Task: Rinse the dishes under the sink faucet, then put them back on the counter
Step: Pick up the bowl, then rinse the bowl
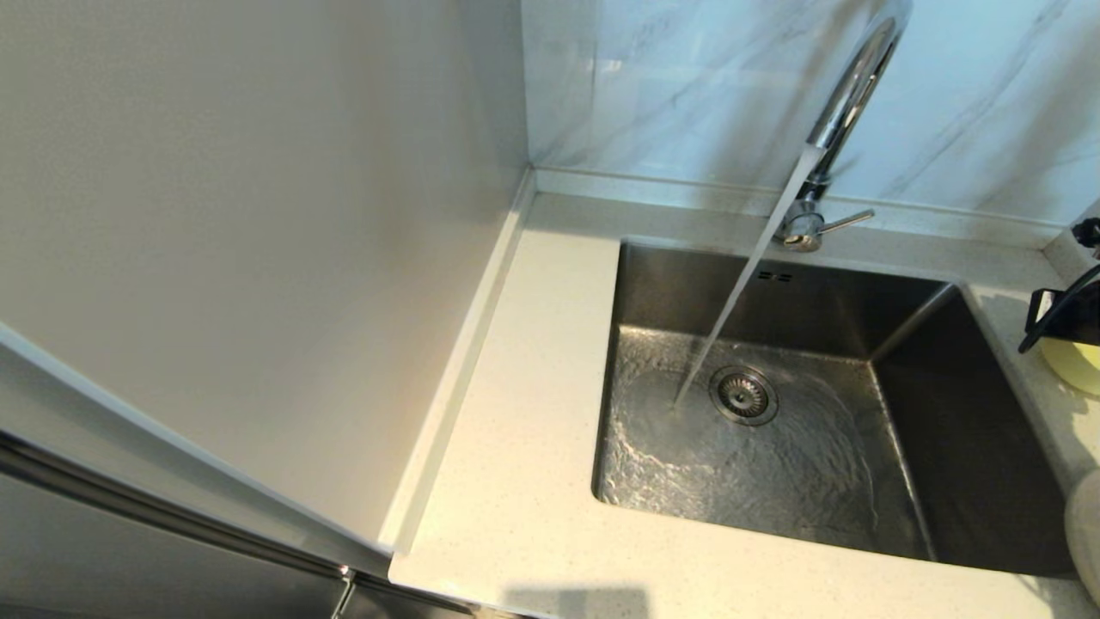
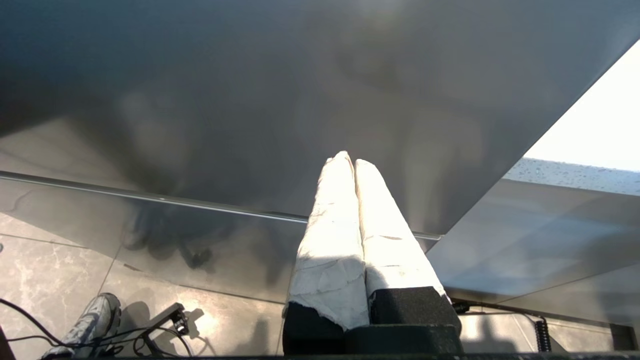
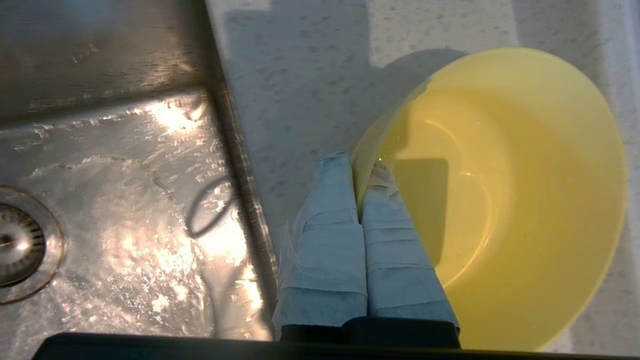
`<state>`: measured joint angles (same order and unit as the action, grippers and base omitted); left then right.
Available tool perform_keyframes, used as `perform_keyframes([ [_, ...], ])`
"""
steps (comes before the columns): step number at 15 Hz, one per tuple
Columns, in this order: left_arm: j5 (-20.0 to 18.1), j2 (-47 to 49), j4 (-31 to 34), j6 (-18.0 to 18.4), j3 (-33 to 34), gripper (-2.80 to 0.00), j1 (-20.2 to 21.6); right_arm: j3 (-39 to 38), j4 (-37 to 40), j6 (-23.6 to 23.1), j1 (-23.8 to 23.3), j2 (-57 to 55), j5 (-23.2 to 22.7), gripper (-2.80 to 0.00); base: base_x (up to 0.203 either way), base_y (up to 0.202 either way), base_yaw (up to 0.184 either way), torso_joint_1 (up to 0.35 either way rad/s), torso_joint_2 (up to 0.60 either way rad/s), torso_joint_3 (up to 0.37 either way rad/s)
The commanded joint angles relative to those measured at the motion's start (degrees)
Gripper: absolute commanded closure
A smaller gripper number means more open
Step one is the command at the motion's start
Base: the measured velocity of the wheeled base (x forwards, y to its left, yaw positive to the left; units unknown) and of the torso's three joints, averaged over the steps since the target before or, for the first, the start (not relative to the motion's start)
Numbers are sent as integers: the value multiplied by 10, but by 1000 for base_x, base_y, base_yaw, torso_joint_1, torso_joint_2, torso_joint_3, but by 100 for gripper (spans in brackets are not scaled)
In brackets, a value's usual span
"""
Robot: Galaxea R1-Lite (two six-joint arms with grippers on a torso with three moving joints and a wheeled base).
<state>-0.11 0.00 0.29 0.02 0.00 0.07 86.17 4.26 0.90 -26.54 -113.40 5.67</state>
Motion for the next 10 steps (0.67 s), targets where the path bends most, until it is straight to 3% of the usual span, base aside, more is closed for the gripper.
perform_keyframes([
  [1,-1,0,0,0,0,0,0,-16,0,5,4,26,-9,0,0,0,0,0,0,0],
  [6,0,0,0,0,0,0,0,-106,1,48,67,143,-94,0,0,0,0,0,0,0],
  [10,0,0,0,0,0,0,0,-174,3,51,199,258,-166,0,0,0,0,0,0,0],
])
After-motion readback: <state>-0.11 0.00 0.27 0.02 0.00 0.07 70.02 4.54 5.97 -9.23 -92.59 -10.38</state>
